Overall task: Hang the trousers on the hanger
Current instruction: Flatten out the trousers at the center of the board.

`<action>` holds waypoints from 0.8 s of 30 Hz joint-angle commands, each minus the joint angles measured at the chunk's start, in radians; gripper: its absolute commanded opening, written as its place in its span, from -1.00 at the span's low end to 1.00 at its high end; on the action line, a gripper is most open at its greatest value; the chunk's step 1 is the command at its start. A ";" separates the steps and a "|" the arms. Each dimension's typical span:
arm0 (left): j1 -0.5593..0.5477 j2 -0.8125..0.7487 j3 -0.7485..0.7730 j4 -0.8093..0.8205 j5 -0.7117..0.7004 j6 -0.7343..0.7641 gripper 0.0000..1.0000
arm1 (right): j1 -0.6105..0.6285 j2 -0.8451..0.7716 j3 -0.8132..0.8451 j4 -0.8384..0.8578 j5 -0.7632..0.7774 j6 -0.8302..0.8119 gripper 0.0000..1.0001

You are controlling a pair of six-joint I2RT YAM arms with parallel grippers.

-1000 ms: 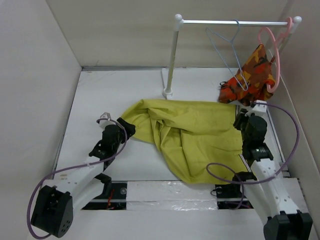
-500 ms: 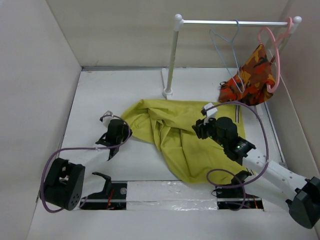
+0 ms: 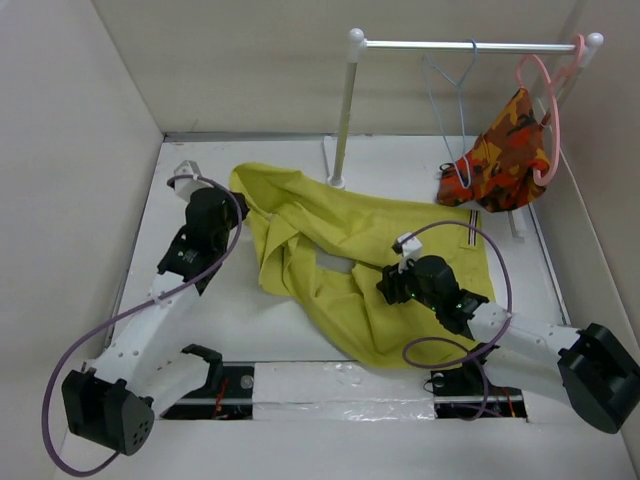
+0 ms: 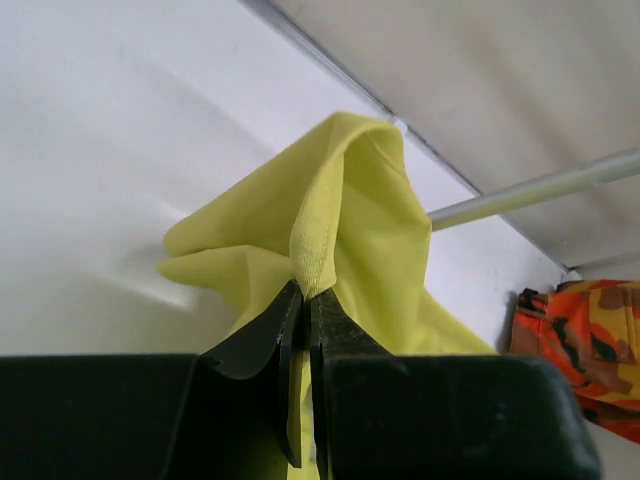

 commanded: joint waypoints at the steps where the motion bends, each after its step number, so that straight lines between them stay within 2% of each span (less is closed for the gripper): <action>1: 0.008 0.012 0.179 -0.139 -0.038 0.139 -1.00 | 0.013 0.012 0.031 0.098 0.010 0.022 0.12; 5: 0.008 0.095 0.427 -0.284 -0.125 0.245 -1.00 | 0.013 -0.001 -0.011 0.114 0.018 0.048 0.14; 7: 0.022 0.138 0.460 -0.275 -0.204 0.277 -1.00 | 0.013 -0.034 -0.028 0.136 0.009 0.062 0.15; 10: 0.138 0.236 0.505 -0.260 -0.144 0.309 -1.00 | 0.013 -0.061 -0.033 0.128 0.001 0.060 0.17; 13: 0.230 0.387 0.558 -0.224 -0.156 0.366 -1.00 | 0.013 -0.118 -0.035 0.090 -0.001 0.040 0.17; 16: 0.311 0.597 0.669 -0.218 -0.173 0.447 -1.00 | 0.013 -0.198 -0.047 0.085 -0.016 0.031 0.20; 17: 0.333 0.659 0.762 -0.226 -0.164 0.463 -0.99 | 0.013 -0.216 -0.047 0.084 -0.022 0.028 0.26; 18: 0.353 0.781 0.829 -0.250 -0.129 0.483 -0.88 | 0.013 -0.247 -0.044 0.070 -0.030 0.017 0.28; 19: 0.387 0.838 0.900 -0.334 -0.120 0.474 -0.75 | 0.013 -0.259 -0.036 0.059 -0.036 0.014 0.30; 20: 0.401 0.892 1.027 -0.370 -0.101 0.471 -0.62 | 0.023 -0.268 -0.029 0.050 -0.036 0.011 0.37; 21: 0.413 0.970 1.083 -0.399 -0.063 0.474 -0.48 | 0.036 -0.276 -0.021 0.026 -0.036 -0.001 0.39; 22: 0.413 0.995 1.123 -0.443 -0.045 0.471 -0.13 | 0.045 -0.284 -0.007 0.010 -0.033 -0.006 0.41; 24: 0.413 0.994 1.137 -0.436 -0.017 0.481 0.21 | 0.071 -0.287 -0.001 -0.019 -0.009 -0.019 0.36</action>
